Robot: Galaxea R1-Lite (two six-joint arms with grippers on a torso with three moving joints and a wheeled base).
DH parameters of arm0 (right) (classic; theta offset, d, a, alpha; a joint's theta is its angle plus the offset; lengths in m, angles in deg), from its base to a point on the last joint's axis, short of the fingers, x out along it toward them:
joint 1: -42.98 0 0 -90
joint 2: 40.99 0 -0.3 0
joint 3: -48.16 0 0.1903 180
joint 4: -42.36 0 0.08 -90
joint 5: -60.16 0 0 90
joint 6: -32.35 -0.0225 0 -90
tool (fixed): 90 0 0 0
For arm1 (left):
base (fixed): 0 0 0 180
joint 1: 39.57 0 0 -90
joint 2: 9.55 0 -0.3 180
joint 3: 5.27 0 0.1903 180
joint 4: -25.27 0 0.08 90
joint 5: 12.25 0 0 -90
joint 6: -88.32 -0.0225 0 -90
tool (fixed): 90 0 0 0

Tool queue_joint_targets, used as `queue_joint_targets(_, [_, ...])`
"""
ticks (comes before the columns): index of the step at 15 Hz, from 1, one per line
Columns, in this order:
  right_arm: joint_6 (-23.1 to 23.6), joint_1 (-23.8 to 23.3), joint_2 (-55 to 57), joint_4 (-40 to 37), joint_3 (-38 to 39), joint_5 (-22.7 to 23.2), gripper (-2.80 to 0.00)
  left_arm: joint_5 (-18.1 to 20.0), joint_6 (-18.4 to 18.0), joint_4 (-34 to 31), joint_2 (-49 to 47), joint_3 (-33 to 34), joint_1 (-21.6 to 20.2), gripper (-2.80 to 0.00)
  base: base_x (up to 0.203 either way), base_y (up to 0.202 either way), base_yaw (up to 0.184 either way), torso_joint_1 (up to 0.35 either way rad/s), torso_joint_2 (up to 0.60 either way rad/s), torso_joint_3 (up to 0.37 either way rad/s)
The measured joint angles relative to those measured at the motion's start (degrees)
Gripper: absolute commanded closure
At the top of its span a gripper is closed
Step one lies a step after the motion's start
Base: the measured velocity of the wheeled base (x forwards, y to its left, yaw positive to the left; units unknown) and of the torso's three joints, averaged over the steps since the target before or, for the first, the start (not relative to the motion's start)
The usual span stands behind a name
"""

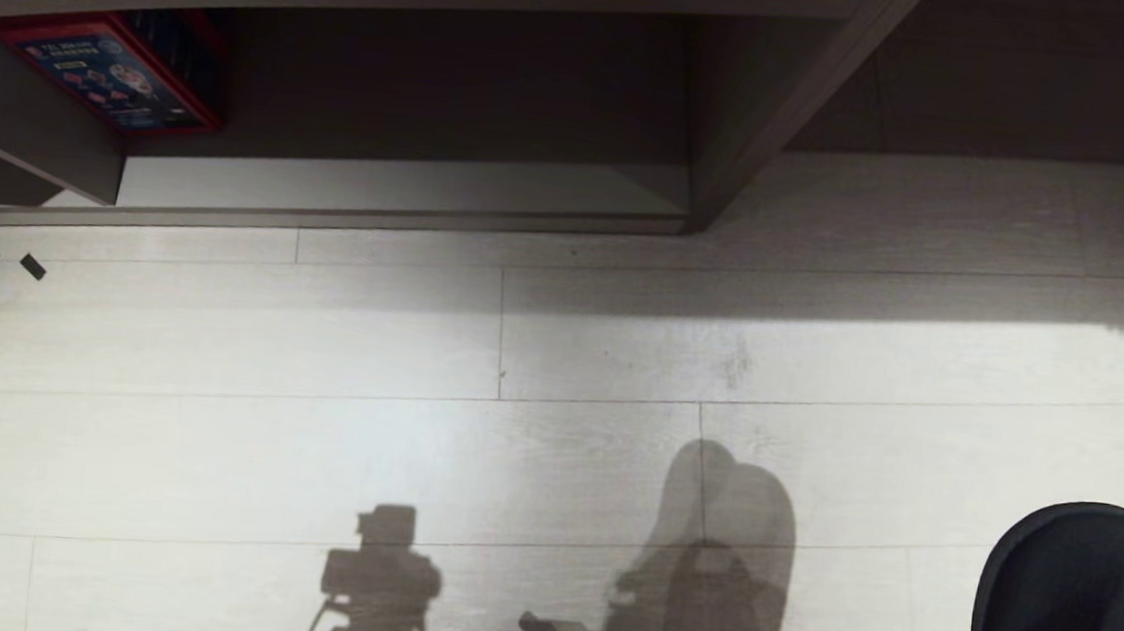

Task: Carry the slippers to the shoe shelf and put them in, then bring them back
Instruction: Place the slippers into the shoe cabinet

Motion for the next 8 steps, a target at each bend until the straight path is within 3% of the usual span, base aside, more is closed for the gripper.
queue_joint_targets(8, [-0.09,0.00,0.05,0.01,0.00,0.00,0.00,-0.01,0.00,0.00,0.00,0.00,0.00,0.00,0.000,0.000,0.000,0.006,0.00,0.201])
